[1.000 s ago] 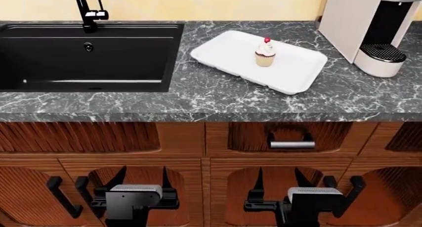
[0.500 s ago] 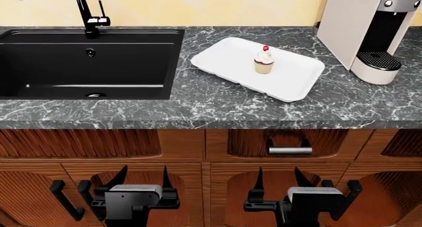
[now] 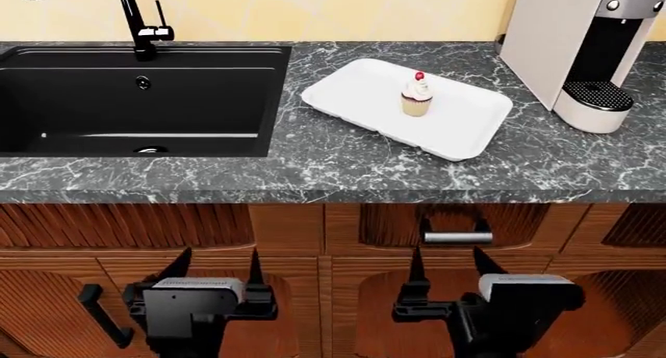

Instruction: Move the fresh-baked cupcake off the tray onto the counter, and place the bowl used for mixing into the sink.

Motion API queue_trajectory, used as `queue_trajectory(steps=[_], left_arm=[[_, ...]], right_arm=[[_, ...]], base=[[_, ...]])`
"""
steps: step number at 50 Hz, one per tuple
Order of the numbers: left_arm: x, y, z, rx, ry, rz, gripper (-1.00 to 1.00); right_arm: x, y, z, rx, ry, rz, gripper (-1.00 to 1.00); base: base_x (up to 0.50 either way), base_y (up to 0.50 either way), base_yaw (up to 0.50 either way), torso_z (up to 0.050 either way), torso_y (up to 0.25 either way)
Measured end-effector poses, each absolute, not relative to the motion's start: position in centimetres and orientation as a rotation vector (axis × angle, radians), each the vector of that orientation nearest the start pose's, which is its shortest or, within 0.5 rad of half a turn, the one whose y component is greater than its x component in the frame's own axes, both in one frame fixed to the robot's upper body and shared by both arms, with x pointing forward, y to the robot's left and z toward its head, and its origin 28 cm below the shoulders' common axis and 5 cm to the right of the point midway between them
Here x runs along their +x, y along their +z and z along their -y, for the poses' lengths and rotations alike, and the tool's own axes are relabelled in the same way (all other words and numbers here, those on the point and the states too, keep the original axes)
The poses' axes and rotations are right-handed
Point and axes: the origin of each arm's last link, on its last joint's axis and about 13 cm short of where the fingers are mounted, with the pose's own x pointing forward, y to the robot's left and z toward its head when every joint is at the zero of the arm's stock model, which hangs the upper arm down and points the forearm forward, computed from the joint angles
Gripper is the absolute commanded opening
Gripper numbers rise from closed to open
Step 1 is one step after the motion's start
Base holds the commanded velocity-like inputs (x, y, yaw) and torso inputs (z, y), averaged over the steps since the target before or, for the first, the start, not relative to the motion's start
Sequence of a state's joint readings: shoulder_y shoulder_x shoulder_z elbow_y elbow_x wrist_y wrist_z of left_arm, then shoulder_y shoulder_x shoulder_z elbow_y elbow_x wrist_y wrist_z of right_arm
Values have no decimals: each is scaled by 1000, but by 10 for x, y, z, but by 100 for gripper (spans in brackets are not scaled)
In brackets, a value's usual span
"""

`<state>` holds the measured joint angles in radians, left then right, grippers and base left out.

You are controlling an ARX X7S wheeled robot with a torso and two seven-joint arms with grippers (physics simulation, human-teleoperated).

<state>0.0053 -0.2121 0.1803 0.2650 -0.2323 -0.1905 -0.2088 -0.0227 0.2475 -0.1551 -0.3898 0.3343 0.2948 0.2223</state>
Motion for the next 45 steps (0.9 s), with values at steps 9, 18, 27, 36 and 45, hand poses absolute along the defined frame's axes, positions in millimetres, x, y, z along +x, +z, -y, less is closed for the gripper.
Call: queue_trajectory(steps=[9,18,27,36,45], left_arm=[[192,131,-225,-21,-7,28,100],[173,198,-234,55,-21,15,100],[155,231,-240,187,-15,2,100],[145,246,-244,267,3,-1,100],[140,255,-246,310,21,10,100]], right_arm=[[189,163,119,67,103,115,100],[175,220,123,-50,166,195,100],[174,243,129,-108,131,179,100],[176,255,132,-124,99,165,100],[178,261,133,-130,76,163,100]], base=[[0,0,0,0,0],[0,0,0,0,0],[0,0,0,0,0],[205,0,0,0,0],[243,0,0,0,0]])
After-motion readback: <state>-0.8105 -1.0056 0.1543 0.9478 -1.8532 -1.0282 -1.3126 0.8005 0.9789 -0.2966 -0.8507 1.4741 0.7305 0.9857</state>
